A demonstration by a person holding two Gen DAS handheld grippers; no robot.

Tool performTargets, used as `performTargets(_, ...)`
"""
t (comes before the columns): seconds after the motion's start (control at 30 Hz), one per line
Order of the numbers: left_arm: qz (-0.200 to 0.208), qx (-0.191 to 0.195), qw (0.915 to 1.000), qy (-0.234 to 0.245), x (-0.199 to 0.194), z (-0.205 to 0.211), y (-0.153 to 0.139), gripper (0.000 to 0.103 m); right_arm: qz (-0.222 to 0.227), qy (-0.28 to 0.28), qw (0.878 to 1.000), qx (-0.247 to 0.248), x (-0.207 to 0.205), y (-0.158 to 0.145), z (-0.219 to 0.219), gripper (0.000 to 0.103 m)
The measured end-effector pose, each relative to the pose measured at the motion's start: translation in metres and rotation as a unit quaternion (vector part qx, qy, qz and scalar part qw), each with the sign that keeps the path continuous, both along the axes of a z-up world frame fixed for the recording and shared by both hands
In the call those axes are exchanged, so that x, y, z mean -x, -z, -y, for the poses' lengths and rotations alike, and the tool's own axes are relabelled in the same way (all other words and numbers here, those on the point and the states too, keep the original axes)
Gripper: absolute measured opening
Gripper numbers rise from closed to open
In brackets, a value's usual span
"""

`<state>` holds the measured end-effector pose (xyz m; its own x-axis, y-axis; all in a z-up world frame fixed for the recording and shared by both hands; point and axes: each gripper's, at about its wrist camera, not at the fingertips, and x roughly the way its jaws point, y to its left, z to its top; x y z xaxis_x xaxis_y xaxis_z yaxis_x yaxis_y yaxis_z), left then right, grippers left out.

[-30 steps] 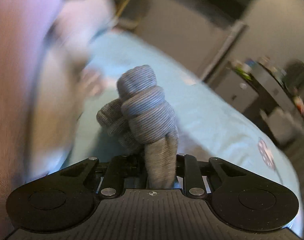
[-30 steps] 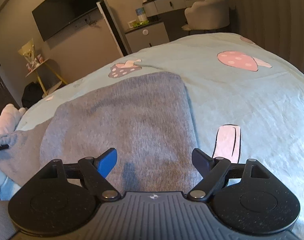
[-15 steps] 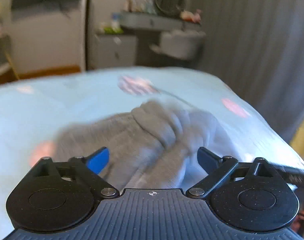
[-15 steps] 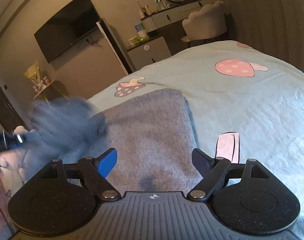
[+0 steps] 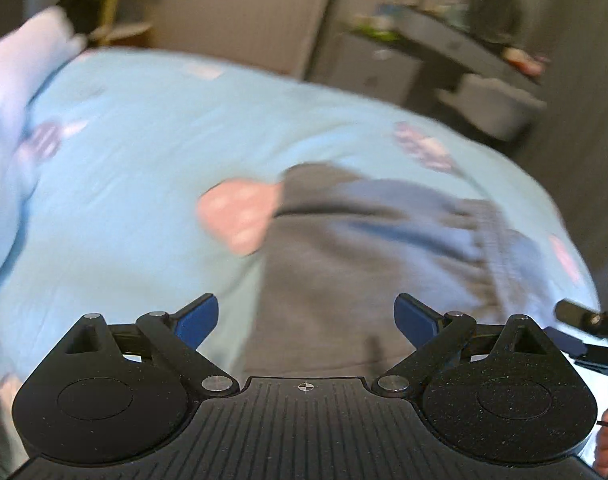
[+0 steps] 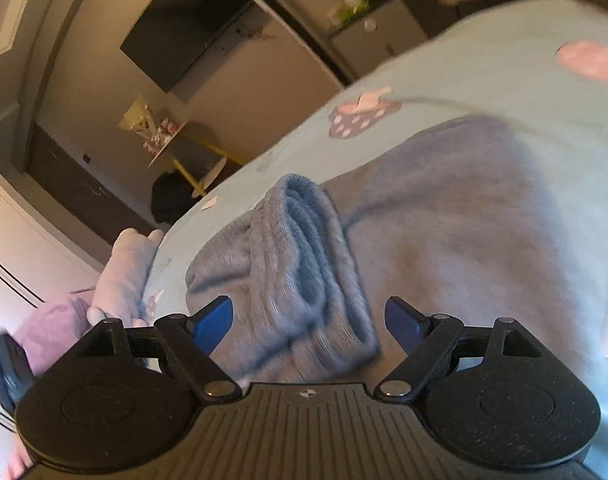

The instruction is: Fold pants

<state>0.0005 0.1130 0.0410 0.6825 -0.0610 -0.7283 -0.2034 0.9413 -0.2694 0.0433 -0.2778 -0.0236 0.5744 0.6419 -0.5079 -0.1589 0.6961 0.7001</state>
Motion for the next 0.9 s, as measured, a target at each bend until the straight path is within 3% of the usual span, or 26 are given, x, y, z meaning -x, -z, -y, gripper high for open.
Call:
performTargets(0.13, -0.033, -0.004, 0.9992, -0.021, 0.008, -0.007, 0.018, 0.098, -0.080, -0.049, 0.995, -0.026, -0.041, 0.026, -0.015, 0.086)
performTargets(0.3, -0.021, -0.018, 0.9996, -0.011, -0.003, 0.005, 0.026, 0.098, -0.105, -0.045, 0.990, -0.087, -0.060, 0.045, -0.015, 0.091)
performTargets(0.37, -0.029, -0.024, 0.9993, -0.003, -0.008, 0.010, 0.029, 0.098, -0.097, -0.055, 0.990, -0.087, -0.061, 0.044, -0.022, 0.069)
performTargets(0.4, -0.030, -0.025, 0.9992, -0.003, -0.008, 0.010, 0.028, 0.098, -0.093, -0.063, 0.990, -0.083, -0.061, 0.043, -0.026, 0.049)
performTargets(0.5, -0.022, -0.017, 0.9996, -0.006, -0.008, 0.009, 0.028, 0.098, -0.090, -0.079, 0.988, -0.096, -0.061, 0.045, -0.025, 0.049)
performTargets(0.6, -0.027, -0.010, 0.9996, -0.008, -0.009, 0.008, 0.029, 0.098, -0.102, -0.084, 0.985, -0.107, -0.065, 0.051, -0.028, 0.071)
performTargets(0.67, -0.028, -0.012, 0.9995, -0.011, -0.009, 0.008, 0.029, 0.098, -0.091, -0.089, 0.988, -0.087, -0.067, 0.046, -0.041, 0.076)
performTargets(0.7, -0.027, -0.013, 0.9995, -0.012, -0.008, 0.009, 0.028, 0.098, -0.087, -0.090, 0.990, -0.072, -0.066, 0.041, -0.049, 0.072)
performTargets(0.73, -0.025, -0.015, 0.9995, -0.015, -0.007, 0.009, 0.028, 0.098, -0.079, -0.087, 0.992, -0.046, -0.064, 0.035, -0.057, 0.052)
performTargets(0.83, -0.018, -0.015, 0.9994, -0.027, -0.004, 0.006, 0.026, 0.098, -0.027, -0.083, 0.996, 0.007, -0.052, 0.009, -0.070, 0.043)
performTargets(0.9, -0.012, -0.010, 0.9994, -0.032, -0.002, 0.005, 0.025, 0.098, 0.005, -0.074, 0.997, 0.017, -0.044, -0.010, -0.072, 0.041)
